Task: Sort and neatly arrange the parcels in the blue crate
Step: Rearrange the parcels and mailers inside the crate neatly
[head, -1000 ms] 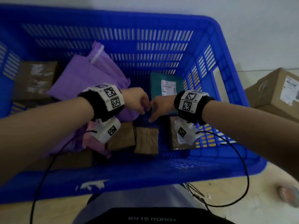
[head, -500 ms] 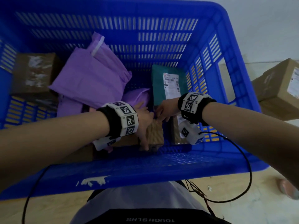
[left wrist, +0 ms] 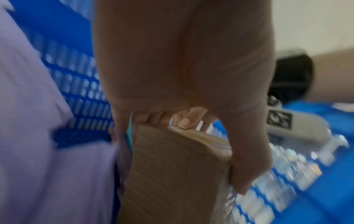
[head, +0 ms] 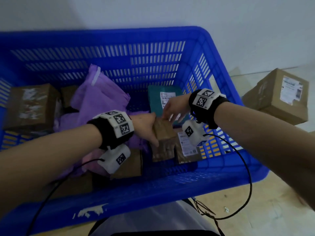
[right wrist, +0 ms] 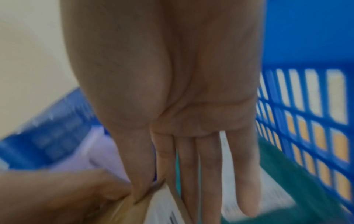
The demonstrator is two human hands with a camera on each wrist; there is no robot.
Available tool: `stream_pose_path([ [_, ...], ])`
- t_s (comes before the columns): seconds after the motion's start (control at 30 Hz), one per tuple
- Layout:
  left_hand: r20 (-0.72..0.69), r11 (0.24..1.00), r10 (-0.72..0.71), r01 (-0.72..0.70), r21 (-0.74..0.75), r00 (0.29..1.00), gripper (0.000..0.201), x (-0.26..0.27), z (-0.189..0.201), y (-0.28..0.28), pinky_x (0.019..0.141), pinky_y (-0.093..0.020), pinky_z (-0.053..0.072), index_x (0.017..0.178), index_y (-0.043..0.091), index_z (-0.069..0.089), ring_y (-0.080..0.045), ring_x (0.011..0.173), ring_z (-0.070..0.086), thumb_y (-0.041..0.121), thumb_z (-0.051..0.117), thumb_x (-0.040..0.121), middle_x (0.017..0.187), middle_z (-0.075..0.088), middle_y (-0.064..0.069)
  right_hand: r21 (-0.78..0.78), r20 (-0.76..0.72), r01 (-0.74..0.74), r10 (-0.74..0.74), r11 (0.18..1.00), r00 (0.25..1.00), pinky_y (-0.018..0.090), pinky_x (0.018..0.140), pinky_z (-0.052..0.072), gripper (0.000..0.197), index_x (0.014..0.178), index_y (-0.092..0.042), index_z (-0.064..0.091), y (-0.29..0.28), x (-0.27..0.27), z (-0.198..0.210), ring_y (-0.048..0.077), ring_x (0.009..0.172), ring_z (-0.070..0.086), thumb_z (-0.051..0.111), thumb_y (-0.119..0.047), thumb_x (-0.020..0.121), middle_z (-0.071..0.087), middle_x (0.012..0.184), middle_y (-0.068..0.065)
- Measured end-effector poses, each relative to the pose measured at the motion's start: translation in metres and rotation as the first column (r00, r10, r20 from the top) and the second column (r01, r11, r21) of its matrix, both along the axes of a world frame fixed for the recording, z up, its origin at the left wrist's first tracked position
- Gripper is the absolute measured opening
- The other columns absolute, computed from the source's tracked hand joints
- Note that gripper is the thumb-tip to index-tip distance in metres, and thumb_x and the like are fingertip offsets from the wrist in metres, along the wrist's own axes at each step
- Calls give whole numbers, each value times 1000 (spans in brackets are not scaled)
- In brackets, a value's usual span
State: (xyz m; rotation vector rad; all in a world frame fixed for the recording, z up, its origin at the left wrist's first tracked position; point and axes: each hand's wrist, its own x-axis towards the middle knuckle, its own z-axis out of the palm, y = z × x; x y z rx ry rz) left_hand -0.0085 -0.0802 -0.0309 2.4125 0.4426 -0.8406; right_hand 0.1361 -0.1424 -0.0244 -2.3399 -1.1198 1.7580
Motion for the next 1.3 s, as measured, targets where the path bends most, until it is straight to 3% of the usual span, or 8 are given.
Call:
stream_pose_path([
  [0.33, 297, 921, 378, -324, -214, 877, 86, -9, 64, 75, 77, -20, 44, 133, 12, 39, -11, 97, 54, 28, 86, 63, 113, 56, 1, 359, -148, 299, -263, 884, 953, 33, 90, 44, 28, 95, -21, 67, 27, 20, 64, 14, 101, 60, 59, -47, 87, 67, 104, -2],
  [0.47, 337, 875, 455, -345, -339, 824, 111, -25, 84, 99, 102, -39, 47, 135, 16, 39, -19, 115, 55, 41, 86, 38, 125, 55, -3, 470, -176, 191, -120, 862, 977, 34, 108, 36, 53, 124, -24, 55, 32, 15, 77, 10, 126, 48, 76, -22, 76, 56, 133, -5],
  [0.6, 351, 766, 593, -374, -523, 725, 109, -37, 95, 118, 108, -39, 42, 134, 21, 40, -18, 123, 51, 30, 86, 36, 131, 51, -1, 551, -109, 51, 11, 833, 994, 19, 109, 30, 73, 136, -15, 42, 37, 7, 88, 2, 123, 42, 75, 2, 74, 47, 132, -11],
  [0.7, 354, 710, 636, -342, -615, 685, 111, -43, 99, 129, 107, -40, 42, 138, 23, 37, -18, 129, 47, 19, 87, 39, 138, 45, -1, 617, 0, 7, -9, 787, 1000, 11, 103, 35, 79, 136, -11, 42, 44, 5, 87, 4, 123, 45, 81, -1, 69, 50, 132, -8],
  [0.83, 297, 596, 696, -294, -748, 654, 106, -46, 101, 135, 91, -36, 53, 137, 22, 40, -22, 133, 43, -11, 81, 46, 145, 39, -4, 683, 9, 58, -89, 728, 996, 31, 103, 45, 75, 135, -10, 45, 52, 0, 86, 22, 112, 59, 81, -3, 69, 62, 122, 10],
  [0.97, 243, 541, 702, -280, -793, 669, 109, -49, 101, 138, 87, -40, 56, 125, 29, 51, -24, 124, 52, 9, 96, 28, 141, 43, 0, 672, -87, 121, -84, 731, 993, 34, 100, 48, 62, 130, -12, 54, 51, -3, 82, 23, 110, 62, 76, 1, 73, 65, 119, 8],
  [1.13, 207, 473, 749, -290, -832, 629, 110, -49, 102, 140, 78, -34, 58, 132, 27, 49, -26, 122, 54, 5, 94, 33, 142, 44, -6, 680, -183, 219, -127, 700, 975, 33, 101, 48, 62, 131, -14, 54, 46, 0, 80, 23, 112, 62, 76, 0, 74, 65, 122, 10],
  [1.3, 240, 430, 847, -345, -834, 475, 84, -39, 103, 129, 71, -27, 60, 148, 23, 23, -16, 105, 60, -14, 59, 81, 135, 51, -4, 659, -349, 432, -259, 616, 901, 35, 86, 55, 44, 120, -9, 59, 43, -5, 73, 18, 99, 65, 72, 0, 79, 67, 109, 6],
])
